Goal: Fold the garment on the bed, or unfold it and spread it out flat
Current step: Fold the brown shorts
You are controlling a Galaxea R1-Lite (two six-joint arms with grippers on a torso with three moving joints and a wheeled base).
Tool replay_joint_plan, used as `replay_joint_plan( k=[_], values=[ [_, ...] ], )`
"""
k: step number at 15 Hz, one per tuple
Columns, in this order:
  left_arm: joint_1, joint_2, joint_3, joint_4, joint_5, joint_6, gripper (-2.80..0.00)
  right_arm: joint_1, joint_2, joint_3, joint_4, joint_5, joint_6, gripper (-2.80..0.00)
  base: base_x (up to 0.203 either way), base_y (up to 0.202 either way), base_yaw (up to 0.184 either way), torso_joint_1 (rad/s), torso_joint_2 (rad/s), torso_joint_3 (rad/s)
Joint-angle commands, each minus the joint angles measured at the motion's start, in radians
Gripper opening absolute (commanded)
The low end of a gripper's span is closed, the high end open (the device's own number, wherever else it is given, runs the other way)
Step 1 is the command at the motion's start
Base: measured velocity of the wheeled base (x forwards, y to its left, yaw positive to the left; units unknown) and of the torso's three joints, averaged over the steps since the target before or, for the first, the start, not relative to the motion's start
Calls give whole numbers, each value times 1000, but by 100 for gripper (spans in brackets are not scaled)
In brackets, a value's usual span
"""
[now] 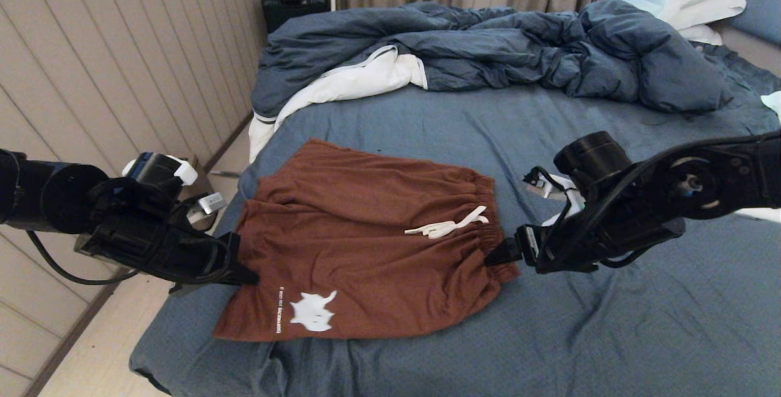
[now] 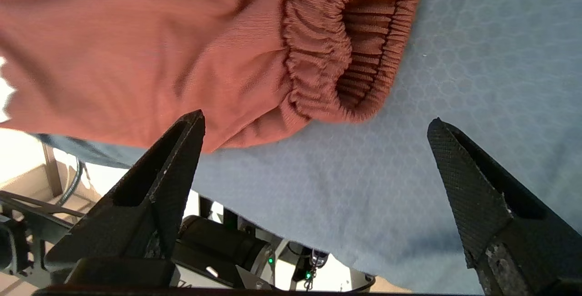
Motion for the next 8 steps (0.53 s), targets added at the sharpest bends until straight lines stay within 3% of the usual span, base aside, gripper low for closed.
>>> replay_joint_plan(
  k=[1,5,6,8],
  values=[
    [0,1,-1,-1,-3,-3,-280,1,63,-9,1,2,1,0,0,0,0,0,0,0],
    [1,26,-13,-4,-3,-1,-280,18,149,-59,-48,2,5,0,0,0,0,0,0,0],
    [2,37,-14,-4,-3,0,-280,22,162,-76,-49,2,5,-280,0,0,0,0,0,0],
    [2,46,-15,-4,-3,0,-280,38,187,-100,-46,2,9,-280,0,0,0,0,0,0]
  ],
)
